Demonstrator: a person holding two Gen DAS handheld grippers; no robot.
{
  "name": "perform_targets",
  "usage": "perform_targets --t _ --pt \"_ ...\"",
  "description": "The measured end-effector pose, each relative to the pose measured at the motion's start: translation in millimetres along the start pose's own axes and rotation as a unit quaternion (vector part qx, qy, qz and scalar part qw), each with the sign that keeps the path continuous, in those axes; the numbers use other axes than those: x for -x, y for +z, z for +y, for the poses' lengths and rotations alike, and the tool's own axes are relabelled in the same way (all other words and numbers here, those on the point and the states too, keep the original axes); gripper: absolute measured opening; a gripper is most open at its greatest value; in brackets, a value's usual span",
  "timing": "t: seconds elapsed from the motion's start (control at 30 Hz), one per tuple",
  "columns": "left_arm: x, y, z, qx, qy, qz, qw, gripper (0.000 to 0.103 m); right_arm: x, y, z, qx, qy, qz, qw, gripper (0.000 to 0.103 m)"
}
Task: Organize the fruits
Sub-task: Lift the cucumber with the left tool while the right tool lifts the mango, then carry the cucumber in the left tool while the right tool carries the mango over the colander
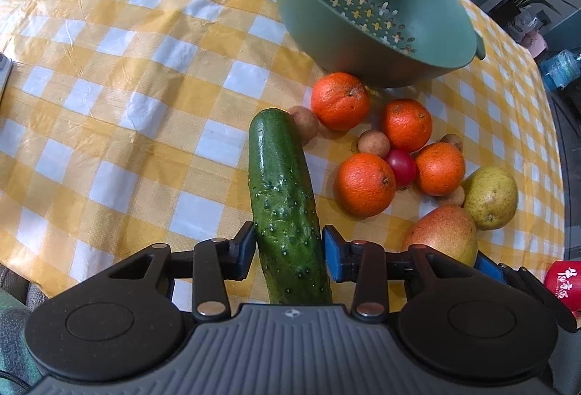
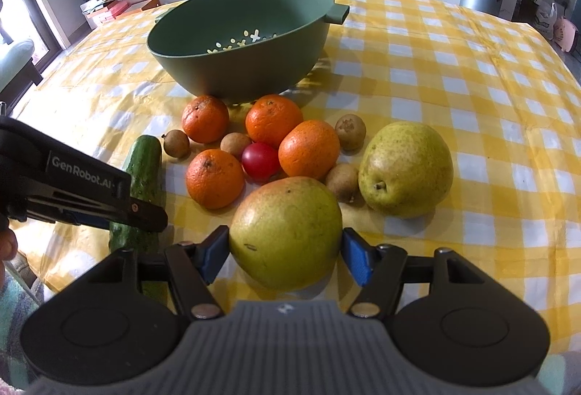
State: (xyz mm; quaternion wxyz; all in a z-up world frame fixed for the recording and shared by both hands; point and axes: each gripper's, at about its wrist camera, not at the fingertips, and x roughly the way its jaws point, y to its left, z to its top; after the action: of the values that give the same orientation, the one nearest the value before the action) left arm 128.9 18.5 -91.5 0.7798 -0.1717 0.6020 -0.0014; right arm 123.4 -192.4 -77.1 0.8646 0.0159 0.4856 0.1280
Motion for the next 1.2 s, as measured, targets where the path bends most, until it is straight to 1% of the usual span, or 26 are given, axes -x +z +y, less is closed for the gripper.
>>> perform_targets --t 0.23,0.53,0.73,0.97,1.2 --pt "13.9 -2.3 -0.3 -0.002 -0.006 -0.015 0.9999 0.044 12.9 0.8 5.9 0.010 0.005 -0.015 1.000 0.064" --pt "42.0 -2.5 2.6 0.001 -0.024 -0.048 0.9986 0.044 35.5 3.4 13.4 0.019 0.009 -0.037 0.999 0.064" --pt "61.4 -0.6 1.3 -0.005 -0.035 -0.071 0.9968 0.044 50.8 8.9 19.5 0.030 0.014 -0.057 0.998 0.064" --pt "76.8 7.2 1.0 -0.009 -0.043 -0.091 0.9949 0.044 64.1 18.9 26.1 0.044 0.021 -0.074 0.996 0.064" --pt "89.2 21.0 -0.9 -0.016 -0.053 -0.105 0.9929 0.043 68.5 35.4 33.6 0.069 0.028 -0.094 0.993 0.064"
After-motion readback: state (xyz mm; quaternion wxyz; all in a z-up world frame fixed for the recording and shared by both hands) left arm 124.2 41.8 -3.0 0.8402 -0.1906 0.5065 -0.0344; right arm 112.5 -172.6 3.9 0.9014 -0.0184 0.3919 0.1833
